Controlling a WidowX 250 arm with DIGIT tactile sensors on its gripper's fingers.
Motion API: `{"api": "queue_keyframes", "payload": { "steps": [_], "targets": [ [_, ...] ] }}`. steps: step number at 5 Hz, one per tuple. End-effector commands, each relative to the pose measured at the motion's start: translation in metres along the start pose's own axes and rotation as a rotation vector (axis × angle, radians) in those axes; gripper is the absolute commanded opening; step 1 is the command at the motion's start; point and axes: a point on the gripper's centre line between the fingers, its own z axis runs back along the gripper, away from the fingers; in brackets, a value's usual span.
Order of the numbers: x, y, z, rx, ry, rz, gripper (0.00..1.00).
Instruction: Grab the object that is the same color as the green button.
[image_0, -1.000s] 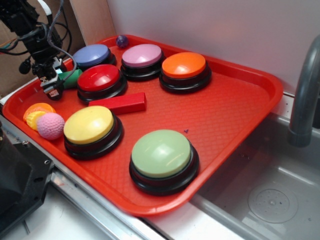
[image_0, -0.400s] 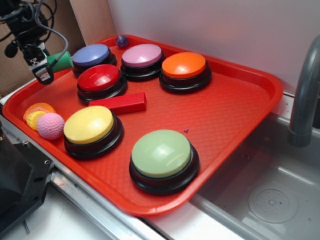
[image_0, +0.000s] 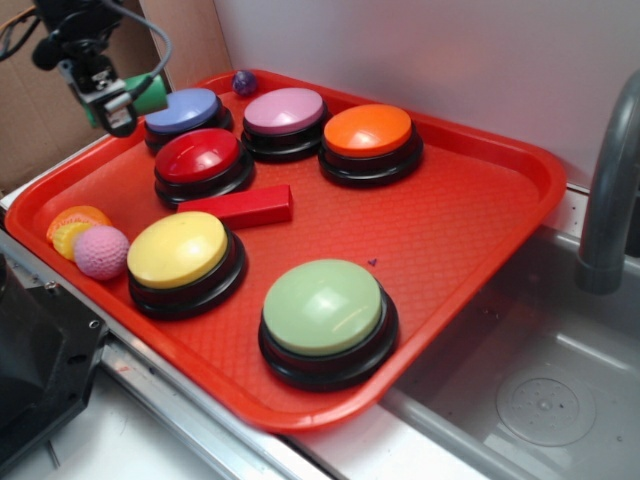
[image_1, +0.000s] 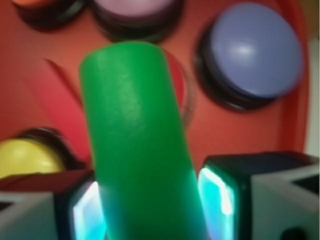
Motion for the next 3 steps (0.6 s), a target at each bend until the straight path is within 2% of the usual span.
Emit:
{"api": "queue_keyframes", "payload": {
  "steps": [1, 2, 3],
  "targets": [
    [0.041, -0.059, 0.020, 0.095, 0.038, 0.026, 0.00],
    [0.046, -0.073, 0.010, 0.109, 0.066, 0.034, 0.00],
    [0.043, -0.066, 0.011, 0.136, 0.097, 0.060, 0.00]
  ]
}}
